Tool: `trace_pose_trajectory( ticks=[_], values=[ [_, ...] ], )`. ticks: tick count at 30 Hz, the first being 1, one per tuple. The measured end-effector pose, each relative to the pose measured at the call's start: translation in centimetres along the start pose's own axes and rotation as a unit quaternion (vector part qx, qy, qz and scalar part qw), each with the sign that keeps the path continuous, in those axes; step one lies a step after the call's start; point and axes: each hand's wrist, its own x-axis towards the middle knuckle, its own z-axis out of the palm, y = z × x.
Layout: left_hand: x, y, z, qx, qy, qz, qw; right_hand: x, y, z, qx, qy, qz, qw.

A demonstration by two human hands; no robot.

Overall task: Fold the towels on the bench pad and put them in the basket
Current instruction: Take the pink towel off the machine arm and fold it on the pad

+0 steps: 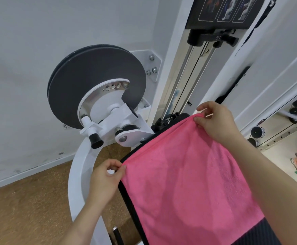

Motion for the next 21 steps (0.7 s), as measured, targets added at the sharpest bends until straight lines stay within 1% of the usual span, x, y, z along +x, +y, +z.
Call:
trace_pose_trajectory(
  ticks=[2, 4, 5, 8, 10, 13, 17, 19, 21],
  values=[
    [-0.2, 0.6, -0.8, -0.098, -0.001, -0.025, 0.995, -0.7, 0.2, -0.8, 0.013, 0.002, 0.002, 1.0],
    [-0.7, 1.3, -2.1, -0.212, -0.032, -0.057, 0.975, -2.0, 0.1, -2.1, 0.02, -0.003, -0.005, 1.0],
    [-1.0, 1.5, -2.8, -0.241, -0.048, -0.062, 0.967, -2.9, -0.1, -3.0, 0.03, -0.012, -0.003, 0.999],
    [-2.0, 2.5, -4.8, -0.21, -0.071, -0.031, 0.975, -6.4, -1.3, -5.8, 0.075, -0.045, 0.011, 0.996],
    [-2.6, 3.6, -6.0, -0.199, -0.067, -0.015, 0.978, -9.2, -2.2, -7.9, 0.076, -0.054, 0.012, 0.996],
    [-4.0, 6.0, -7.9, -0.184, -0.058, 0.027, 0.981, -13.5, -3.6, -11.2, 0.101, -0.045, 0.007, 0.994],
    [-6.2, 9.8, -10.3, -0.177, -0.056, 0.074, 0.98, -19.6, -4.7, -15.0, 0.177, -0.037, 0.019, 0.983],
    [-7.2, 11.7, -11.4, -0.158, -0.065, 0.101, 0.98, -22.8, -5.0, -16.8, 0.246, -0.067, 0.03, 0.966],
    [-8.2, 13.6, -12.5, -0.152, -0.07, 0.122, 0.978, -26.1, -5.1, -18.4, 0.338, -0.114, 0.035, 0.933]
  ],
)
